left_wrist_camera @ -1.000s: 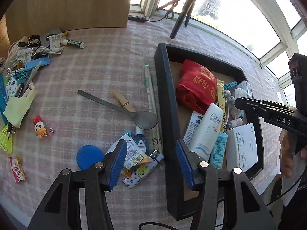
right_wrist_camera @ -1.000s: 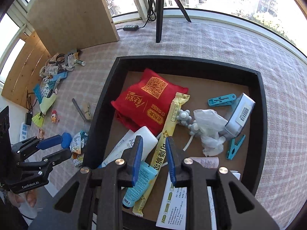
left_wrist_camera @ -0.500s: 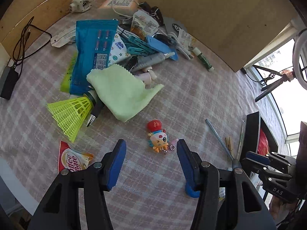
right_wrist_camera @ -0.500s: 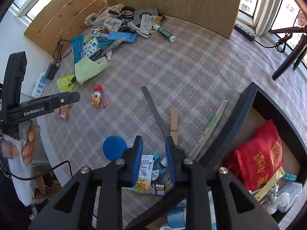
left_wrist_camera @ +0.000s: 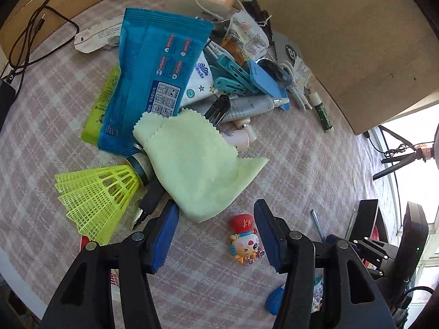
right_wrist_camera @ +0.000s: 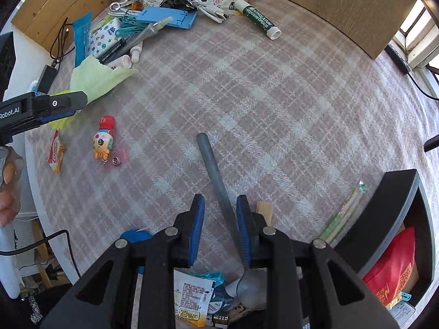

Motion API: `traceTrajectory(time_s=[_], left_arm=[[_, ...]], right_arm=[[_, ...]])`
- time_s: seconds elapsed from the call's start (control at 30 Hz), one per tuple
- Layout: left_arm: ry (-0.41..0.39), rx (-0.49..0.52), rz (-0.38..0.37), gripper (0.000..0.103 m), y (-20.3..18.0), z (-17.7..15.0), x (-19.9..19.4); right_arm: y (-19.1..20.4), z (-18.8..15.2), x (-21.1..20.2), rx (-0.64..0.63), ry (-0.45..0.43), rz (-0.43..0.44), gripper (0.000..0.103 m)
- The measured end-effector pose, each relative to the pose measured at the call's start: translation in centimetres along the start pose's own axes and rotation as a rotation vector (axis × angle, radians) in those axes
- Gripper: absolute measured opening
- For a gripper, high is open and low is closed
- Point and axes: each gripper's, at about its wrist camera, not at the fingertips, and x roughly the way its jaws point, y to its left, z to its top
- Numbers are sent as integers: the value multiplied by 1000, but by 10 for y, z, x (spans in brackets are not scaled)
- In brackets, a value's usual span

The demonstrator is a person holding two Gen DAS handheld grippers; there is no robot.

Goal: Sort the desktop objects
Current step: 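Grasp the green cloth with the left tool while the right tool grasps the metal spoon, then drop the green cloth in the tray with the left tool while the right tool drops the spoon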

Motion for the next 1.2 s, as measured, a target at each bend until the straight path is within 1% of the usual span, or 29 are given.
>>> traceTrajectory(time_s=[0.13,0.17,0.23,0.3,0.33,0.37,0.4,0.43,0.63,0.83,1.0,1.1,1.2], left_arm=[[15,2,9,52,-3,1,8],[17,9,12,49,-5,1,9],[13,19,20,39,-7,0,10],[8,31,27,17,-9,0,11],[5,38,30,13,-10,-1,10],[-1,45,33,7,-11,-2,10],[-7,49,31,5,-11,-2,10],[-13,53,28,4,-11,-3,8],[-54,79,13,3,-13,-12,-11],[-100,124,-21,3,-27,-21,-41],[-118,202,-72,3,-60,-34,-58],[-116,261,-104,3,-86,-45,-65],[-98,324,-140,3,-113,-60,-66]], right_arm=[[0,-4,3,-13,11,11,24],[0,-5,3,-17,15,18,24],[1,-6,2,-28,19,18,24],[2,-7,2,-37,25,12,24],[2,-8,2,-39,28,7,24],[2,-9,1,-42,30,-2,21],[2,-10,1,-47,31,-16,15],[1,-10,1,-46,30,-25,13],[-6,-18,-6,4,6,7,8],[-14,-29,-35,64,-74,73,8],[-29,-33,-66,107,-132,111,7],[-29,-40,-82,144,-166,126,7],[-39,-51,-96,187,-197,142,7]])
